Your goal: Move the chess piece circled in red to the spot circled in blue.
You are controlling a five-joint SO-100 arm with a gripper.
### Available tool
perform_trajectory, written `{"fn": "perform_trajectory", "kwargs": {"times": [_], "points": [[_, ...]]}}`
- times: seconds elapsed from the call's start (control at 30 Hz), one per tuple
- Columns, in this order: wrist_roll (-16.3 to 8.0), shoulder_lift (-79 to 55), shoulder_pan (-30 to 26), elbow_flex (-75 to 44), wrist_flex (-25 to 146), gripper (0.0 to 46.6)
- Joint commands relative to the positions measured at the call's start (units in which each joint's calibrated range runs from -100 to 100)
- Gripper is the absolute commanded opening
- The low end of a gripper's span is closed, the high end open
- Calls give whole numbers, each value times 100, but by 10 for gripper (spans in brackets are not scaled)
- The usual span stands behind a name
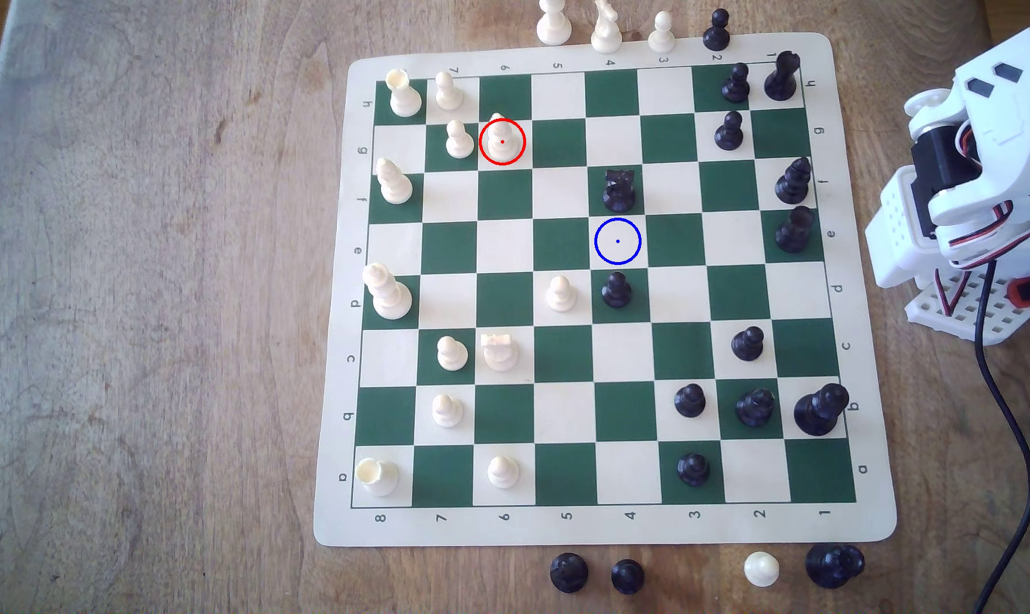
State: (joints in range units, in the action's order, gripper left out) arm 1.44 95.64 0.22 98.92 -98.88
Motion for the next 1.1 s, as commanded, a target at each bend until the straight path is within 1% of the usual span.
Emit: {"fn": "perform_trajectory", "kwargs": {"times": [0.0, 0.2, 0.27, 0.37, 0.4, 0.5, 0.53, 0.67, 0.73, 0.8, 0.83, 0.87, 1.0, 1.07], "points": [[10, 11, 138, 99, 93, 2], [10, 11, 162, -245, 1715, 2], [5, 11, 342, -662, 2968, 2], [-20, 11, 529, -1079, 4246, 2], [-20, 11, 686, -1242, 4942, 2], [-24, 11, 858, -1251, 5728, 2], [-24, 11, 936, -1378, 6318, 2], [-29, 3, 975, -1895, 7808, 2], [-39, -6, 936, -2249, 9217, 2], [-39, 3, 1069, -2376, 9774, 2], [-39, 3, 1100, -2729, 10716, 2], [-44, 3, 1139, -2947, 11289, 2], [-49, -57, 1265, -3174, 12362, 2], [-112, -277, 1241, -3473, 13066, 2]]}}
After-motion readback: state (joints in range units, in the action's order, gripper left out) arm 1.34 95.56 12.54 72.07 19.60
